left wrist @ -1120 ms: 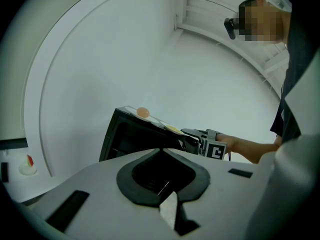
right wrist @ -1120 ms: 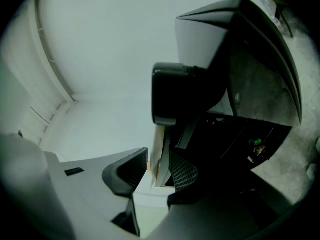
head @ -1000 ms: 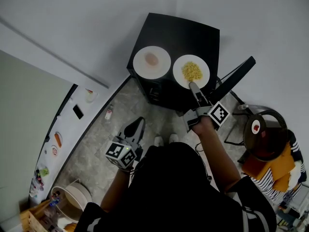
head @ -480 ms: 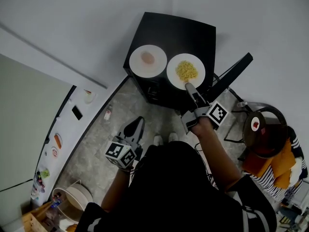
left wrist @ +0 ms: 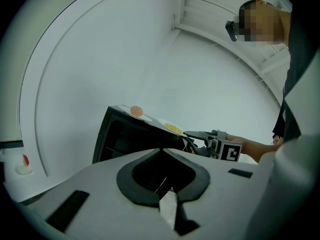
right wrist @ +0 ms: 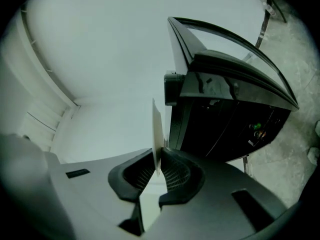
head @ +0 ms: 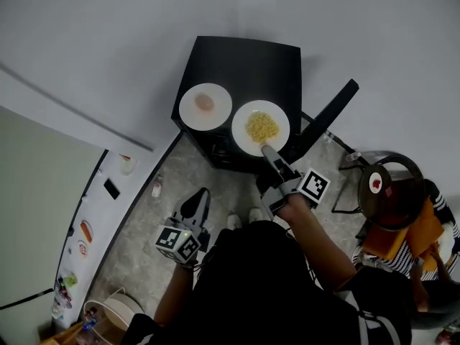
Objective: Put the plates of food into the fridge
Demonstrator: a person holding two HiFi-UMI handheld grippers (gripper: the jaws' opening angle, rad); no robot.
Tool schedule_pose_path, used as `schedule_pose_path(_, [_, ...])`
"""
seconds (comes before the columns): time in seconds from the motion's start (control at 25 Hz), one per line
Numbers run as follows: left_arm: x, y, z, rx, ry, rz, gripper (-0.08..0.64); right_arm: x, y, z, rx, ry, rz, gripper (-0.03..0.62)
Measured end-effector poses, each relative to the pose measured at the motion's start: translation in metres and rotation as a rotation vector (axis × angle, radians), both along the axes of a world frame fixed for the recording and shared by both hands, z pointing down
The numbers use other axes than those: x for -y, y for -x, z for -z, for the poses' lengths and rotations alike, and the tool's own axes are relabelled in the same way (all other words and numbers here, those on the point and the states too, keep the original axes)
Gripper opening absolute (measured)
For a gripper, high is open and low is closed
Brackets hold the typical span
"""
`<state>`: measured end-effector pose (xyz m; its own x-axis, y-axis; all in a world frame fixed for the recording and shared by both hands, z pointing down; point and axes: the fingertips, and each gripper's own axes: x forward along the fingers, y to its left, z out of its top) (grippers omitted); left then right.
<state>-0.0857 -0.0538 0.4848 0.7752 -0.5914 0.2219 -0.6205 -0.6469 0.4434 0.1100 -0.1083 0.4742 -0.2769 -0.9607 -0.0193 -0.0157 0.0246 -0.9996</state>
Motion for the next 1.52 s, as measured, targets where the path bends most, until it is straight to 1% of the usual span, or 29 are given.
schedule_pose_path(0.2, [-0.003,0.003,0.001,-0.005,-0.002,0.001,0.032,-0.023,0.019,0.001,0.012,-0.003,0.059,0.049])
schedule_pose_path(0.4, [-0.020,0.014,0.001,-0.004,-0.002,0.002,0.032,-0.059,0.046,-0.002,0.027,-0.003,0.118,0.049])
schedule_pose_path(0.64, [-0.012,0.007,-0.005,0.000,0.016,-0.002,0.032,-0.063,0.048,-0.024,0.042,0.042,0.140,0.049])
schedule_pose_path(0.92, [-0.019,0.008,-0.005,0.007,0.021,-0.008,0.032,-0.074,0.039,-0.064,0.038,0.115,0.115,0.049])
schedule_pose_path(1.08, [-0.021,0.013,-0.005,0.018,0.021,-0.009,0.032,-0.069,0.033,-0.080,0.013,0.121,0.106,0.048])
schedule_pose_path(1.24, [-0.020,0.014,-0.006,0.027,0.020,-0.009,0.032,-0.064,0.025,-0.098,0.021,0.144,0.084,0.048])
schedule_pose_path(1.36, [-0.016,0.015,-0.005,0.026,0.015,-0.009,0.032,-0.057,0.021,-0.108,0.006,0.146,0.074,0.048])
schedule_pose_path(1.52, [-0.017,0.016,-0.006,0.031,0.025,-0.015,0.032,-0.053,0.016,-0.130,0.000,0.184,0.049,0.048])
